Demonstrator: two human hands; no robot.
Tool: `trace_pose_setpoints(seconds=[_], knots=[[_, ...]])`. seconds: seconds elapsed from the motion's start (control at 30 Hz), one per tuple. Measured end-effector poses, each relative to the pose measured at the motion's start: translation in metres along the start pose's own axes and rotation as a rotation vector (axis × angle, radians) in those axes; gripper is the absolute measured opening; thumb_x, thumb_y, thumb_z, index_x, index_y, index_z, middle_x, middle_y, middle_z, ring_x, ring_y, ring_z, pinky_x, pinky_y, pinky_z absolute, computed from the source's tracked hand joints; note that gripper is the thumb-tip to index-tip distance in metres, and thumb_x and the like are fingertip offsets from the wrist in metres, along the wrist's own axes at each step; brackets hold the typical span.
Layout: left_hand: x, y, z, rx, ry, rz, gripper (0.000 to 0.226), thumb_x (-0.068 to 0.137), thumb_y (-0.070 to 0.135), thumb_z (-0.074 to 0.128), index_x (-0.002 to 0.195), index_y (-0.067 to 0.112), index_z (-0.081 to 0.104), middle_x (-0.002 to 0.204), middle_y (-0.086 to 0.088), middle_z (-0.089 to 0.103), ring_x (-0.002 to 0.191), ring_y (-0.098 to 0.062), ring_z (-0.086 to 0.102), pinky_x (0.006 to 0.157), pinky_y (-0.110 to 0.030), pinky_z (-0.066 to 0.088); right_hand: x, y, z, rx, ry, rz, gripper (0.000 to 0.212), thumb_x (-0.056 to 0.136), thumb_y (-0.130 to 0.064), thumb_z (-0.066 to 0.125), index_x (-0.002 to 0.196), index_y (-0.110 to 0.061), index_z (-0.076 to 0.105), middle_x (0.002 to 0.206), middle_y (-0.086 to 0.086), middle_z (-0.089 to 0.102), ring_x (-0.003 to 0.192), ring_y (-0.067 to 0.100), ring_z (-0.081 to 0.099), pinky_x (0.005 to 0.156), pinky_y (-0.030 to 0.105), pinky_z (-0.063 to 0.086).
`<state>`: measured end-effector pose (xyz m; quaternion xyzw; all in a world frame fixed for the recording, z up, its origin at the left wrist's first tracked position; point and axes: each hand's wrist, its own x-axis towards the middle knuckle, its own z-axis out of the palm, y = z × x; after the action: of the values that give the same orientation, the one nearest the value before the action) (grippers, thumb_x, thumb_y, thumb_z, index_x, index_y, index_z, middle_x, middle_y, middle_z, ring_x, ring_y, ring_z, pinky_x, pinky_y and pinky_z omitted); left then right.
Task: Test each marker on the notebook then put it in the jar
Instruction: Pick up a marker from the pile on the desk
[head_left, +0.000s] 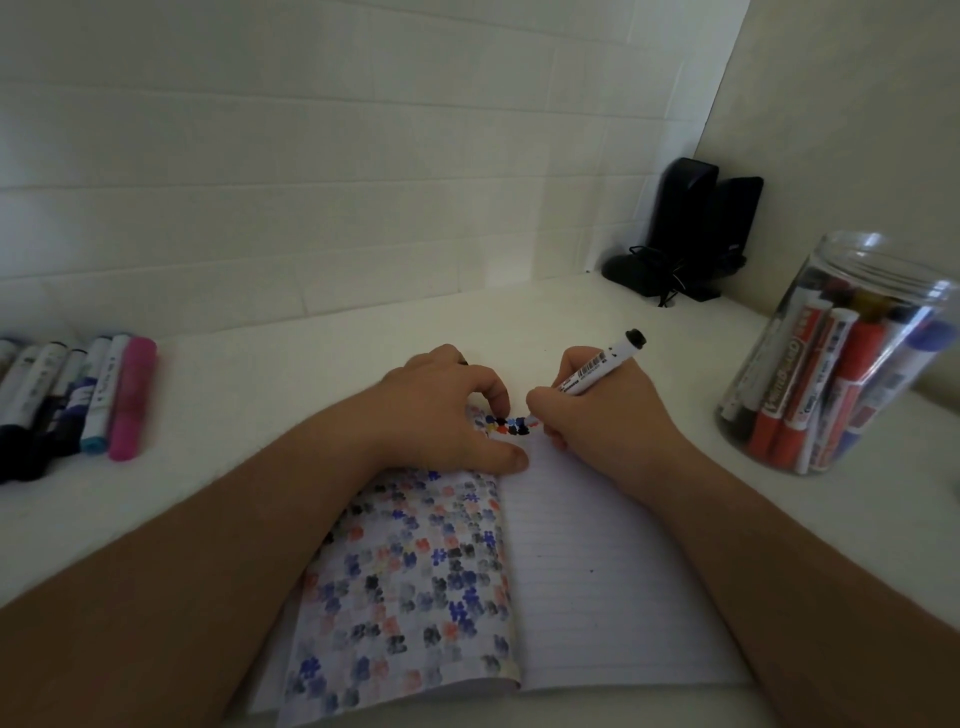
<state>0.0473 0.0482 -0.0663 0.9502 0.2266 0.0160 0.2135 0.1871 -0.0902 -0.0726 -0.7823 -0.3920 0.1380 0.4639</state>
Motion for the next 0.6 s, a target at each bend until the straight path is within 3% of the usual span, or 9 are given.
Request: trace_pose_setpoints(seconds=[0.1,0.3,0.6], knots=[[0.0001,0.0005,0.0004,0.009,0.006,0.005,0.050,0.068,0.075,0.074,0.109,0.053,0.056,0.113,0.013,0.042,0.113,-0.015,0.044,0.100,-0.039,0.045,-0.0002,-0.0014,-0.0006,-0.014,-0.015,0.006,0.020,0.073,-0.014,0.070,0.067,-0.011,0.051,0.068,0.021,0.068,0.049,0.013,0.054,0.052,0.031,0.044],[-0.0003,-0.0001,-0.0005,0.010,-0.006,0.004,0.051,0.068,0.076,0.074,0.109,0.053,0.056,0.113,0.014,0.042,0.112,-0.015,0.044,0.101,-0.041,0.046,0.0030,0.0021,-0.0013,0.063,0.031,0.032,0.017,0.077,-0.011,0.070,0.071,-0.007,0.054,0.071,0.025,0.067,0.046,0.013,0.056,0.047,0.027,0.045],[0.0008,-0.0010,0.0015,0.009,0.000,0.015,0.048,0.071,0.075,0.073,0.110,0.053,0.054,0.111,0.015,0.040,0.110,-0.014,0.043,0.097,-0.037,0.044,0.0017,0.0004,-0.0010,0.016,-0.012,0.015,0.024,0.075,-0.013,0.069,0.065,-0.013,0.048,0.053,0.011,0.057,0.047,0.015,0.053,0.050,0.030,0.041]])
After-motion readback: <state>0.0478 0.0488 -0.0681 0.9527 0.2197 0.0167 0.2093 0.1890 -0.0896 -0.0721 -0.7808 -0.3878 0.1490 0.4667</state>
